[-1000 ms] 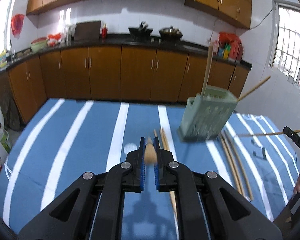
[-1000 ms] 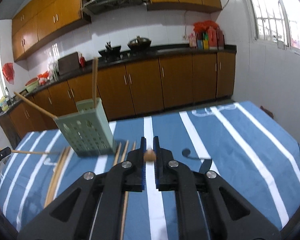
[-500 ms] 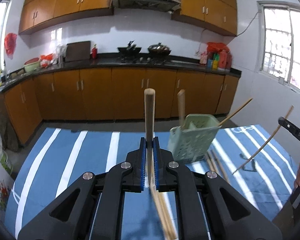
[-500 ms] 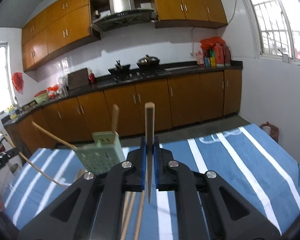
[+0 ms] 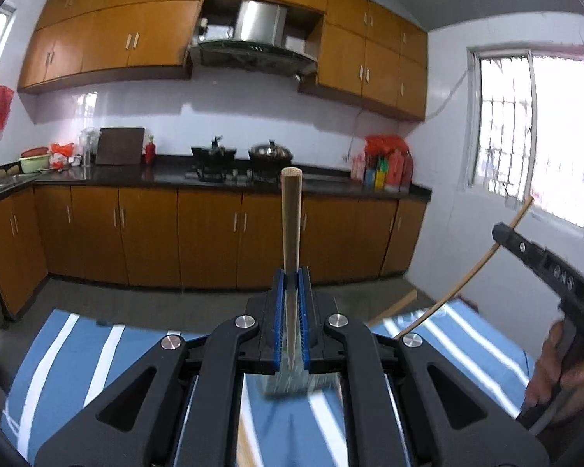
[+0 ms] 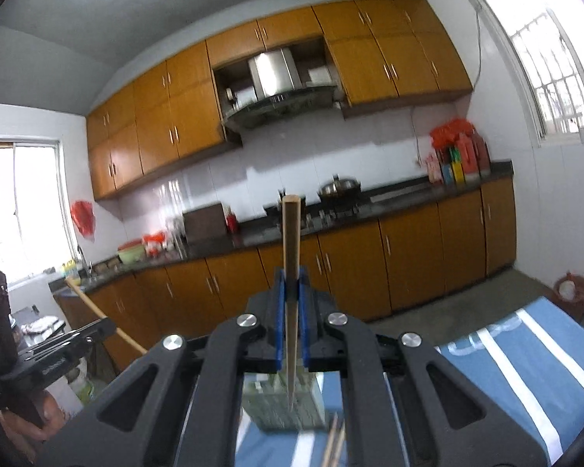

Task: Organize utensils
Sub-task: 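Lower the right tool's chopstick into the holder while the left tool inserts its chopstick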

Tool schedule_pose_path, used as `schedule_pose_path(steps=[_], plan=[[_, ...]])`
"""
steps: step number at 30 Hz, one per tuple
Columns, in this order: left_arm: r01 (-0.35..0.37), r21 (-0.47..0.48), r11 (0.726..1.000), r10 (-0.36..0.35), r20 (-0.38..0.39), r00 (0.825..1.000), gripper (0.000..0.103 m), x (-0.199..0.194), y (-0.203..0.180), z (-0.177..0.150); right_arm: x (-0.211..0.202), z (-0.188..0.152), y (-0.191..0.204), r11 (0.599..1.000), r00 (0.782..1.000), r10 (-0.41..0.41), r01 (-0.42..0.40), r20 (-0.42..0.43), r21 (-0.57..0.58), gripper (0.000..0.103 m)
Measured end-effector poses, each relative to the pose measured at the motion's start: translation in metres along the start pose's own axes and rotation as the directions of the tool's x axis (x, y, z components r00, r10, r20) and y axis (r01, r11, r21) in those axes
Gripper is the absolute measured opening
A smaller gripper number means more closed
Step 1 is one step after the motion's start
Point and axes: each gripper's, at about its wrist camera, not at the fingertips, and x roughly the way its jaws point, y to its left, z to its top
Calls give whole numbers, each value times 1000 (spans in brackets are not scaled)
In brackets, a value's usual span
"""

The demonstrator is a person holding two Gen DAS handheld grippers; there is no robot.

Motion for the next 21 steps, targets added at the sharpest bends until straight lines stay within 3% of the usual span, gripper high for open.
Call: schedule_pose_path(steps=[3,7,14,21], plan=[[-28,-25,999,29,42,999,7,17,0,10,13,5,8,1000,998,-17,18,57,-25,8],[-35,-49,998,36,22,999,7,42,3,7,38,2,9,999,998,-27,29,62,-33,8],[-49,-46,998,47,-43,998,7,75,9,-14,95,-26,5,999,998,-46,45,-53,-31,8],[-57,-62,996,51,-88,995,8,87,15,-21,116,-47,9,998,990,-44,39,-131,-41,12]])
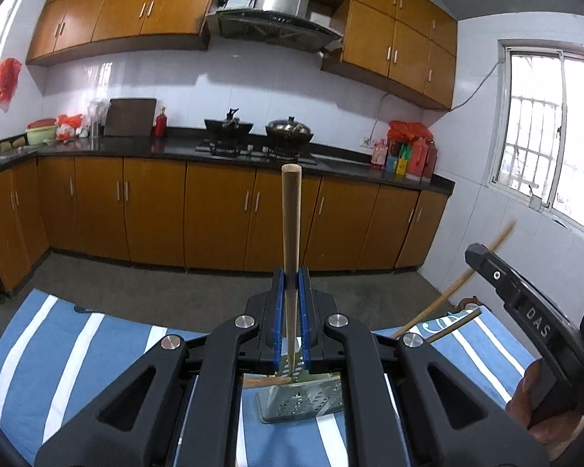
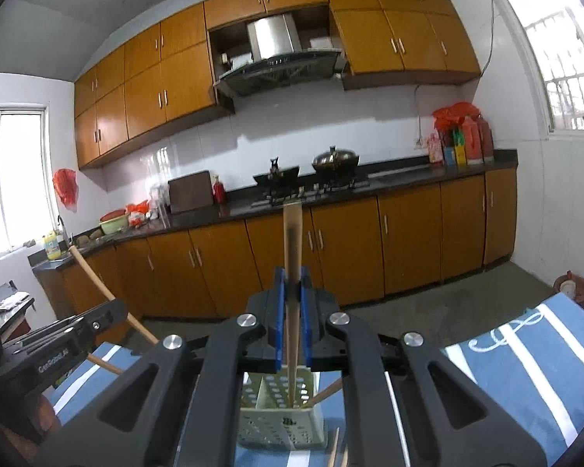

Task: Organize utensils
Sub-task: 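Lower the right tool's chopstick into the holder while the left tool inserts its chopstick, then open the right tool while the left tool opens, leaving both chopsticks in the holder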

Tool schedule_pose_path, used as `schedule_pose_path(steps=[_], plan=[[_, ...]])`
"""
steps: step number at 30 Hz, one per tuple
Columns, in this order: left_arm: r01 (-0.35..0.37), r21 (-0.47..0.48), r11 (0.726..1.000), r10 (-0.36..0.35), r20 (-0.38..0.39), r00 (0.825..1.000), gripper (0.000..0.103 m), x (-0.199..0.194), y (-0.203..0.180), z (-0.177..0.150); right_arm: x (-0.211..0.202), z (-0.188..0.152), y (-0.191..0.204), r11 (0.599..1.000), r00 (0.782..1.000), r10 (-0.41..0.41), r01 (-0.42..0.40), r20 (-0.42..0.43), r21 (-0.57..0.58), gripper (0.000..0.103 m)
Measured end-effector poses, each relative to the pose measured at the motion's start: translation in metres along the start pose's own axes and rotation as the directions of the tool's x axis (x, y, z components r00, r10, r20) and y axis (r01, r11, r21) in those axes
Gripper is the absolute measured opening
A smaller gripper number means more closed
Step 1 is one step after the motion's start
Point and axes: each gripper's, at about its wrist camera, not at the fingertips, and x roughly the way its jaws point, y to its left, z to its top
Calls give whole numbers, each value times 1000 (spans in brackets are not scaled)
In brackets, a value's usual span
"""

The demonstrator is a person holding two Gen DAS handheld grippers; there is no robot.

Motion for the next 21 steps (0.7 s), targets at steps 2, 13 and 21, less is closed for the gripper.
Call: schedule_pose_path(steps=[2,13,21], plan=[[5,-9,1000,-5,2,1000,10,0,0,3,-3,-3,0,1000,1000,-2,2,4,-3,25],[-7,-7,1000,7,59,998,35,-28,-1,12,-47,-3,-11,1000,999,-19,19,51,1,30],[-48,-18,999,49,74,996,36,-76,18,-6,-90,-43,-47,993,993,-115,116,-18,21,32]])
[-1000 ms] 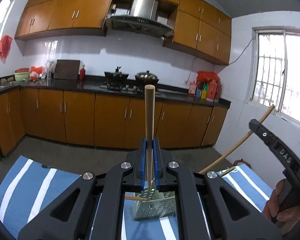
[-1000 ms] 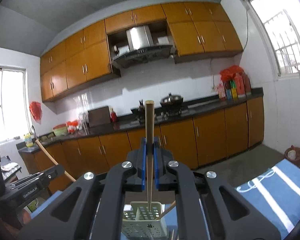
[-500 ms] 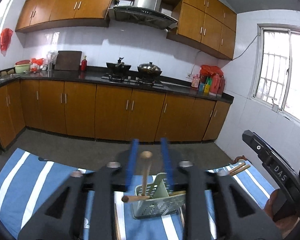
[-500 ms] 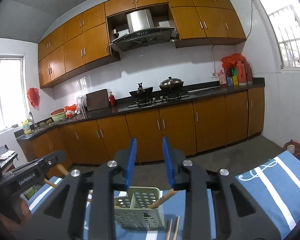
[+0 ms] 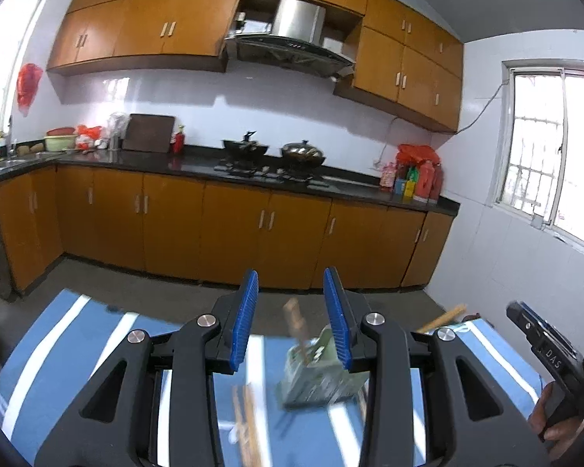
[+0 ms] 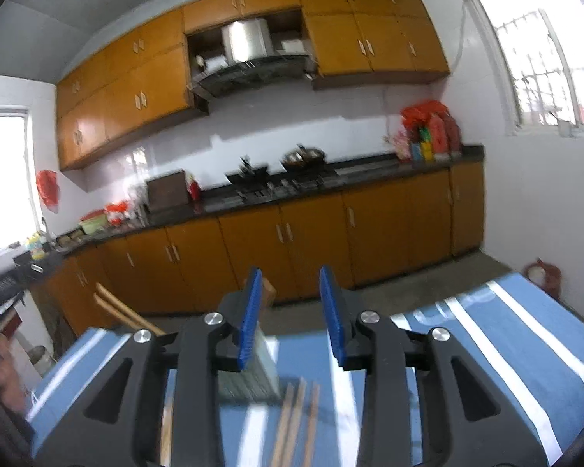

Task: Organize utensils
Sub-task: 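Open the right tool while the left tool opens, leaving both chopsticks in the holder, then close the right tool on a third chopstick while the left tool grasps another chopstick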

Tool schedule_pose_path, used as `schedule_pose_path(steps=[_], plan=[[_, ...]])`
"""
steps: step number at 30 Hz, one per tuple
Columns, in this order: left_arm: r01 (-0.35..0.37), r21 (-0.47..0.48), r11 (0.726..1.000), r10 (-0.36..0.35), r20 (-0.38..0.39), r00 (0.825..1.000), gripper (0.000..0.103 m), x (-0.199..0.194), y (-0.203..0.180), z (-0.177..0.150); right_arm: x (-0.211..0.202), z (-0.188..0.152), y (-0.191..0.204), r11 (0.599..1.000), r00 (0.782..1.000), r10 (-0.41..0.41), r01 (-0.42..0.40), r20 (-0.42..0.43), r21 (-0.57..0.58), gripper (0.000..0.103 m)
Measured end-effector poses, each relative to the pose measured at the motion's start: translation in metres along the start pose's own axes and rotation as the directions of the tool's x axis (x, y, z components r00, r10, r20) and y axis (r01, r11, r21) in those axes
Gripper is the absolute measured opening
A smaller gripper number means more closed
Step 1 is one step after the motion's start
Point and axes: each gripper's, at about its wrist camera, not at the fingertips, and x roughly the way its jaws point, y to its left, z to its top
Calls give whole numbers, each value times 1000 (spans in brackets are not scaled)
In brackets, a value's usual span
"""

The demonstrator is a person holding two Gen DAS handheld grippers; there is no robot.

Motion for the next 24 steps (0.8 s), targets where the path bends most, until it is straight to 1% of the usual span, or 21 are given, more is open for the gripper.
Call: schedule_pose_path(steps=[1,2,3,4,6,7,8,9,10,11,12,13,14,16,18,19,20,21,22,24], plan=[[-13,-1,1000,13,-13,1000,37,-5,6,-8,0,-9,-7,1000,1000,-18,18,-25,4,32],[-24,0,1000,24,-28,999,37,-7,12,-15,1,-23,-15,999,997,-40,40,-72,8,32],[-48,6,999,48,-54,997,37,-9,20,-27,4,-31,-19,999,993,-49,50,-103,10,32],[-73,16,997,74,-79,994,37,-7,26,-36,8,-42,-24,998,988,-58,60,-142,12,32],[-102,29,994,105,-126,987,37,-4,36,-53,18,-67,-32,996,970,-80,85,-230,12,32],[-118,35,992,122,-173,977,37,2,44,-69,23,-79,-33,996,959,-83,90,-273,12,32],[-126,36,991,130,-195,972,37,4,48,-76,29,-93,-34,996,943,-75,84,-323,15,32],[-143,34,989,147,-238,960,37,9,55,-90,35,-106,-34,997,926,-62,74,-373,19,32],[-149,29,988,152,-261,953,37,11,57,-99,40,-114,-32,998,913,-49,63,-405,24,32],[-151,23,988,152,-281,947,37,14,60,-106,47,-128,-28,999,892,-26,44,-452,29,31],[-154,18,988,153,-301,941,37,16,63,-114,51,-137,-26,999,876,-12,31,-483,30,31],[-157,14,987,153,-325,933,37,18,66,-123,56,-149,-21,1000,854,1,15,-520,27,29],[-156,10,988,150,-345,927,37,20,68,-130,59,-157,-15,1000,840,5,5,-542,16,28],[-153,6,988,144,-369,918,37,20,69,-141,65,-167,-2,1000,821,-5,-8,-571,-21,28],[-147,5,989,138,-388,911,37,21,69,-150,68,-176,8,998,812,-32,-5,-583,-62,28],[-143,4,990,133,-396,908,37,22,68,-154,70,-180,11,997,805,-47,0,-591,-79,25],[-138,3,990,127,-404,906,37,22,67,-157,72,-182,11,996,799,-56,5,-599,-87,16],[-135,1,991,123,-408,904,37,23,67,-160,75,-186,11,996,788,-65,12,-613,-90,11],[-127,-3,992,114,-416,902,37,25,67,-162,77,-187,9,996,786,-68,19,-614,-87,9],[-111,-12,994,95,-430,898,37,28,65,-166,76,-185,5,995,793,-88,35,-603,-98,8]])
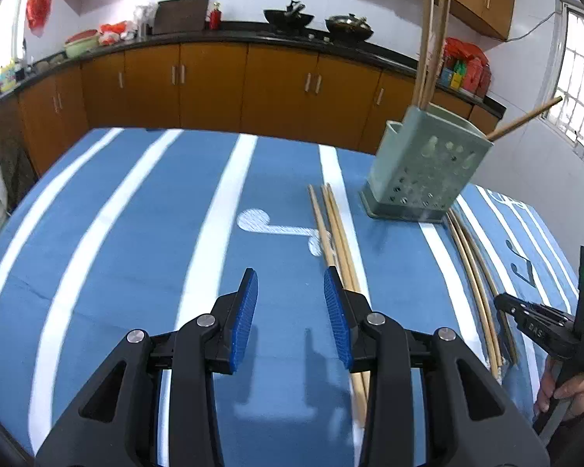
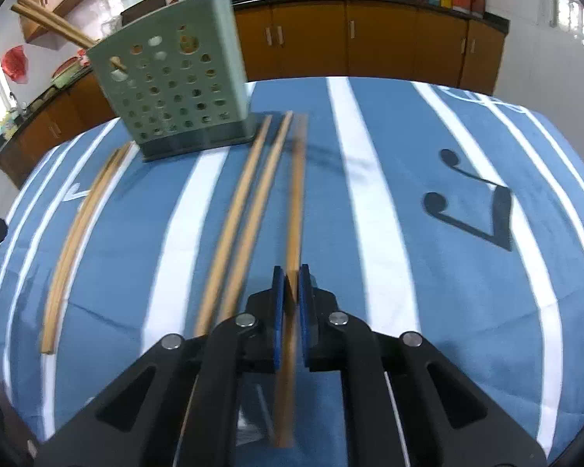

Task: Organize utensils
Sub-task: 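Close the right tool on a third chopstick while the left tool grasps another chopstick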

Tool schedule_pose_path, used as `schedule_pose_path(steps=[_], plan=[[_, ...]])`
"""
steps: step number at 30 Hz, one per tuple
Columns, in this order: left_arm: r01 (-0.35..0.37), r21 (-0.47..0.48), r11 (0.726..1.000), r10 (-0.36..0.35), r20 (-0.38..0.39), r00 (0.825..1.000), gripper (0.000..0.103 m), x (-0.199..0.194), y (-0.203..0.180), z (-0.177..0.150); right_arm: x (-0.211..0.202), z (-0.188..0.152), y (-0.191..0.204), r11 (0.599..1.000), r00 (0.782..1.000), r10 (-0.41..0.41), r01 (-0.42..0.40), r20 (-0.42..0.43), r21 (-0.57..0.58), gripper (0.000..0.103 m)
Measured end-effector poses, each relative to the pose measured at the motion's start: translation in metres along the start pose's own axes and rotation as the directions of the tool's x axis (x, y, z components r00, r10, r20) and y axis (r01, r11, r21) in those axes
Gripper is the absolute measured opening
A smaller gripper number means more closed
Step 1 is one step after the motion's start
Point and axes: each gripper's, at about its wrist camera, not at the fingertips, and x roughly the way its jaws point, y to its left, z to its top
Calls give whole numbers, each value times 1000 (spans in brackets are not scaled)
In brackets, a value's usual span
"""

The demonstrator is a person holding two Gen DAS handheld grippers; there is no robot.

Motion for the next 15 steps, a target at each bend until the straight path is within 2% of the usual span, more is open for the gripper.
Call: schedule_pose_path(steps=[5,8,15], plan=[[47,8,999,-46,-45,998,36,13,-11,-7,0,7,-35,991,997,-81,79,11,107,8],[68,25,997,-66,-79,995,32,22,-20,-11,-1,7,-53,982,996,-86,83,11,170,8],[53,76,996,-40,-157,987,20,45,-35,-23,0,5,-49,988,995,-97,93,23,126,8]])
